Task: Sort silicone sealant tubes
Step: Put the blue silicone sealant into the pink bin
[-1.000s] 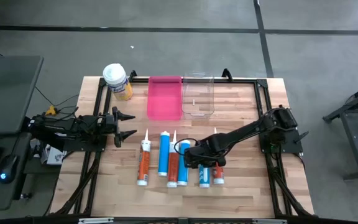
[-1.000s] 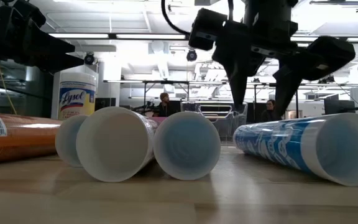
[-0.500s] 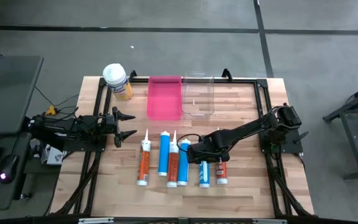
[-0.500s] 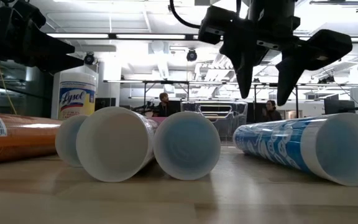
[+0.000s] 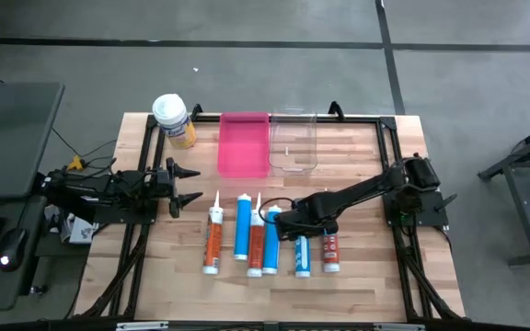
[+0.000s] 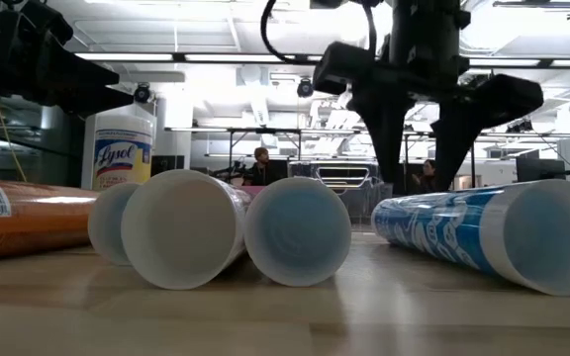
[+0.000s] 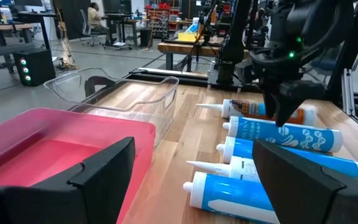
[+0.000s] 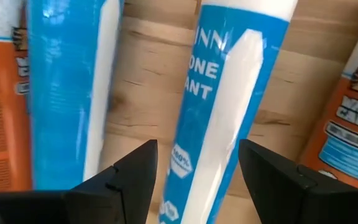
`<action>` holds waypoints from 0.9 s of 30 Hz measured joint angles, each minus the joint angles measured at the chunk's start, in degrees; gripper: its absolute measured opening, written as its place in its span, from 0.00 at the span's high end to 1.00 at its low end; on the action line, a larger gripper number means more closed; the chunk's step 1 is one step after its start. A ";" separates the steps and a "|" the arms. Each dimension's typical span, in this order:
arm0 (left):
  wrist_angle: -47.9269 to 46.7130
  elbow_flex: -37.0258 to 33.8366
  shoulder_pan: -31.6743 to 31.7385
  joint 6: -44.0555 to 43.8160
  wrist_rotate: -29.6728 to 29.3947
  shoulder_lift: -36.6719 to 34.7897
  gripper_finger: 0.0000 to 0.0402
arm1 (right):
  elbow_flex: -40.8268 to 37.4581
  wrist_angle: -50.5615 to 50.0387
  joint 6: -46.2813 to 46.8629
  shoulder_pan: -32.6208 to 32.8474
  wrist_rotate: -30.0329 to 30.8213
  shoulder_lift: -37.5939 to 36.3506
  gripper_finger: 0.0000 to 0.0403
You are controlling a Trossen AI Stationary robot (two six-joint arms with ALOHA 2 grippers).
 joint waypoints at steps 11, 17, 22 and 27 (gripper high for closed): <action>0.00 0.00 0.00 0.00 0.02 0.00 0.21 | 0.00 -0.49 -0.51 -0.27 2.72 0.37 0.45; 0.00 0.00 0.01 0.00 0.00 0.00 0.21 | 0.00 -0.30 -0.28 0.24 4.08 0.37 0.39; 0.00 0.00 0.02 0.00 0.01 -0.02 0.21 | 0.00 -1.32 1.42 0.45 2.57 0.37 0.29; -0.02 0.00 0.01 0.00 0.02 -0.01 0.21 | 0.00 -1.77 3.60 -0.01 -0.44 0.59 0.25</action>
